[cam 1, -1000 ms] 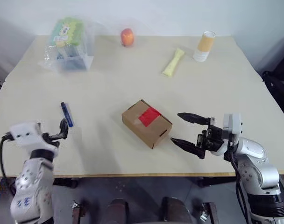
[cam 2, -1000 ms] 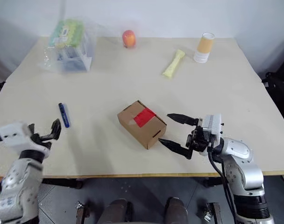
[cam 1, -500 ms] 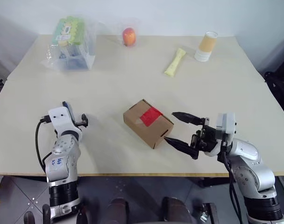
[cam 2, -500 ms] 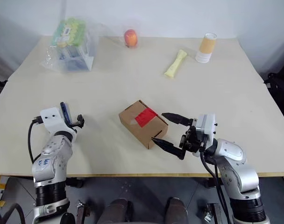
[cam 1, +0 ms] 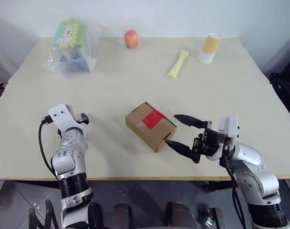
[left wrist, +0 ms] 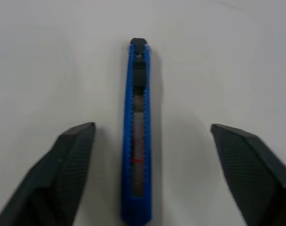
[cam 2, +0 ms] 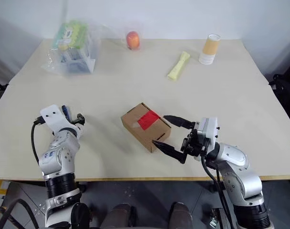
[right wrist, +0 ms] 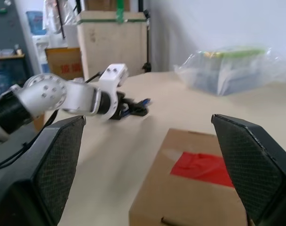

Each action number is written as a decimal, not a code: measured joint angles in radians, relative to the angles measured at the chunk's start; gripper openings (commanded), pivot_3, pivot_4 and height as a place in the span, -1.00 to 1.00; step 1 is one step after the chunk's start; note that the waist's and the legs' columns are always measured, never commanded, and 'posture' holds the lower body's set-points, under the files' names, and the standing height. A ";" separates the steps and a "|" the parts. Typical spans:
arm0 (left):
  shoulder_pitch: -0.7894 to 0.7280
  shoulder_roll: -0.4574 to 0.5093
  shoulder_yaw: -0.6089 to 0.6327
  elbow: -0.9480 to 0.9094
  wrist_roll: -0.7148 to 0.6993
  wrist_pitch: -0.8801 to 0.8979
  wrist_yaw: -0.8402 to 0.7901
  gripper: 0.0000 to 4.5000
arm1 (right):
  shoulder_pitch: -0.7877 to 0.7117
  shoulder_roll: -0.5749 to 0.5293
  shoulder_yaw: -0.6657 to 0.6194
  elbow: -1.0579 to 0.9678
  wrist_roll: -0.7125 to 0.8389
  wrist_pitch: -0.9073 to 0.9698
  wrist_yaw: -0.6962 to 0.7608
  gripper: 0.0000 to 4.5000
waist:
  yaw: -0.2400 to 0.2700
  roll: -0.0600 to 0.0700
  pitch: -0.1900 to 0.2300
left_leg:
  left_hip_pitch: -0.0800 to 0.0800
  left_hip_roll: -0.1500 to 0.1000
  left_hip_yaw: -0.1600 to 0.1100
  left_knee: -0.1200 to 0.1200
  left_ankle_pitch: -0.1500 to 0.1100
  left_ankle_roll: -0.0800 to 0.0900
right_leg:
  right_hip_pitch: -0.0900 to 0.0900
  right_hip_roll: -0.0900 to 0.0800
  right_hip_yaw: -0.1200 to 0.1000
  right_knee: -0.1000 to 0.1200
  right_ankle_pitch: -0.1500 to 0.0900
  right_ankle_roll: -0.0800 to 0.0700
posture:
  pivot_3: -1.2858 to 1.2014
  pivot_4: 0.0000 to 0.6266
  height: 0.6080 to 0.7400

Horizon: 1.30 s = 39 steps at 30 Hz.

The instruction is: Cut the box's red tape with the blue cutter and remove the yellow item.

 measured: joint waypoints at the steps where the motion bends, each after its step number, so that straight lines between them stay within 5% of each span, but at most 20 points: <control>1: 0.000 0.003 -0.001 0.005 0.005 0.000 0.003 0.34 | -0.011 0.000 -0.002 0.000 0.005 0.003 -0.011 1.00 | 0.001 0.000 0.000 | 0.000 0.000 0.000 0.000 0.000 0.000 | 0.000 0.000 0.000 0.000 0.000 0.000 | 0.03 -0.52 1.00; 9: 0.021 0.001 0.009 0.004 0.023 0.000 0.027 -0.78 | -0.020 0.000 -0.007 -0.001 0.012 0.019 -0.036 1.00 | 0.001 0.002 -0.001 | 0.000 0.000 0.000 0.000 0.000 0.000 | 0.000 0.000 0.000 0.000 0.000 0.000 | 0.03 -0.52 1.00; 16: 0.084 0.004 -0.019 -0.049 0.025 -0.008 -0.013 -0.81 | -0.042 0.014 -0.010 -0.014 0.043 0.057 -0.096 1.00 | 0.000 0.005 -0.003 | 0.000 0.000 0.000 0.000 0.000 0.000 | 0.000 0.000 0.001 0.000 0.000 0.000 | 0.03 -0.52 1.00; 22: 0.186 0.062 0.000 -0.063 -0.128 -0.131 -0.326 -0.81 | -0.040 -0.019 -0.010 -0.040 0.047 0.082 -0.091 1.00 | 0.007 0.005 -0.003 | -0.002 0.000 0.000 0.001 0.000 0.000 | 0.000 0.000 0.001 -0.002 0.000 0.000 | 0.03 -0.52 1.00; 27: 0.358 0.334 -0.098 -0.101 -0.304 -0.176 -0.874 -0.81 | -0.031 -0.049 -0.023 -0.051 0.043 0.081 -0.077 1.00 | -0.003 0.003 -0.001 | -0.002 0.001 0.001 -0.002 0.000 0.000 | -0.003 0.001 0.000 -0.002 0.000 -0.001 | 0.03 -0.52 1.00; 31: 0.449 0.539 -0.180 -0.129 -0.312 -0.317 -1.230 -0.81 | 0.019 -0.099 -0.042 -0.075 0.055 0.088 -0.044 1.00 | -0.002 0.004 0.000 | -0.002 0.002 0.003 -0.005 -0.001 0.000 | -0.003 0.001 0.000 -0.005 0.000 -0.001 | 0.03 -0.52 1.00; 34: 0.452 0.643 -0.296 -0.135 -0.262 -0.436 -1.416 -0.81 | 0.063 -0.157 -0.052 -0.118 0.077 0.109 -0.002 0.74 | 0.007 0.006 0.001 | -0.002 0.001 0.004 -0.005 -0.001 0.001 | -0.002 0.001 0.000 -0.008 0.000 -0.001 | 0.03 -0.52 1.00; 39: 0.294 0.661 -0.585 -0.128 -0.118 -0.559 -1.578 -0.81 | 0.225 -0.378 -0.073 -0.239 0.134 0.221 0.134 -0.06 | 0.021 0.005 0.001 | -0.003 0.001 0.006 -0.003 -0.002 0.003 | -0.001 0.001 0.000 -0.010 0.000 -0.001 | 0.03 -0.52 1.00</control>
